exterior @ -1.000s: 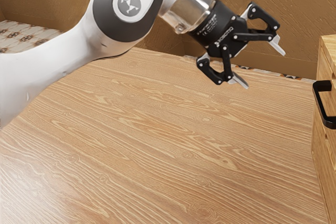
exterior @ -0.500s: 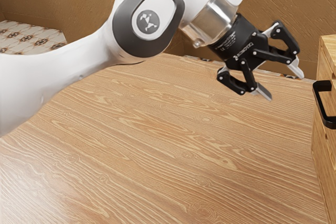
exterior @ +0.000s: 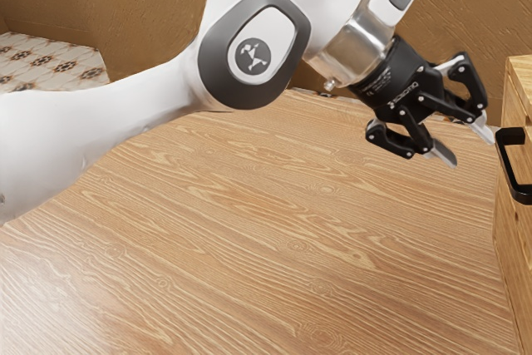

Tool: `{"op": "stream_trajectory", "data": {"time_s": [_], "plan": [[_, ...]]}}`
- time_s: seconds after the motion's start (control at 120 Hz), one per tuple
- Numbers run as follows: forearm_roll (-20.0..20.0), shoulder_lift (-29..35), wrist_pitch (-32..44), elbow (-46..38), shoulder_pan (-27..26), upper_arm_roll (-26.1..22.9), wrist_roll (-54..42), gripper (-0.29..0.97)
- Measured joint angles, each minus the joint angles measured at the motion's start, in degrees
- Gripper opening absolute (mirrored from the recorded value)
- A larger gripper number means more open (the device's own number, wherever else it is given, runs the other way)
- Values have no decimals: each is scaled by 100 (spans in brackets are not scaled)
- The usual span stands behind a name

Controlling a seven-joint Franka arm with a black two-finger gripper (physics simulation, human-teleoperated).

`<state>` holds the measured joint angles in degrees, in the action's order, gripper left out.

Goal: Pull the drawer handle with one arm to open the drawer

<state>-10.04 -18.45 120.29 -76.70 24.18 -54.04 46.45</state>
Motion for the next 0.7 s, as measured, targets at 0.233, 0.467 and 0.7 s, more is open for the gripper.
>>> {"op": "stream_trajectory", "data": {"time_s": [0.233, 0.467, 0.7], "plan": [[123, -283, 251, 62, -259, 194, 6, 24], [146, -283, 378, 173, -423, 172, 12, 21], [130, -373, 440, 97, -468, 189, 20, 16]]}}
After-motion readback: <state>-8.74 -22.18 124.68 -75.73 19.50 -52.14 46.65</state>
